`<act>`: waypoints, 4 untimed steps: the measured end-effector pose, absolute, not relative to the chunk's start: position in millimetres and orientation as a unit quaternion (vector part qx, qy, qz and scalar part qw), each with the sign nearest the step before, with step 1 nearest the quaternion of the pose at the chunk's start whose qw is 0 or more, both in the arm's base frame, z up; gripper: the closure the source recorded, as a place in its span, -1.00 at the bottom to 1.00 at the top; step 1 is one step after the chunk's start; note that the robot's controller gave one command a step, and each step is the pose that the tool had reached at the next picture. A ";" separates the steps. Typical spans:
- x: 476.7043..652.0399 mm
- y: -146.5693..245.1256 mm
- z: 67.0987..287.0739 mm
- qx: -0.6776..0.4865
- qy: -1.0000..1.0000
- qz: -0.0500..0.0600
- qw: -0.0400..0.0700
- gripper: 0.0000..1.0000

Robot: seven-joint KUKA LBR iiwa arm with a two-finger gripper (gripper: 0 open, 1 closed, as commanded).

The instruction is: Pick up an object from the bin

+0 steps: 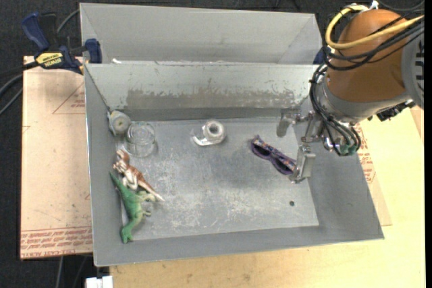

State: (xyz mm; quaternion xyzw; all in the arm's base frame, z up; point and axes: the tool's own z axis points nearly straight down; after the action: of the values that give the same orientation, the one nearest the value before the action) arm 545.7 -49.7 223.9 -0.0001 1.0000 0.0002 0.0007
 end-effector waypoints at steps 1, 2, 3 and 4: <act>566.6 -99.6 101.1 0.085 0.996 0.001 0.000 -1.00; 585.8 -94.5 69.7 0.129 0.992 0.000 0.002 -1.00; 585.2 -92.3 69.6 0.153 0.988 0.001 0.001 -1.00; 586.4 -94.1 69.6 0.129 0.992 0.001 0.003 -1.00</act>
Offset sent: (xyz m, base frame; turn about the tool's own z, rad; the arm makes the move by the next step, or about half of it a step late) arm 0.0394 -0.0454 -0.1539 0.2602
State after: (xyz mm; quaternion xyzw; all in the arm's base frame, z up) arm 586.4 -94.1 69.6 0.1291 0.9916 0.0006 0.0028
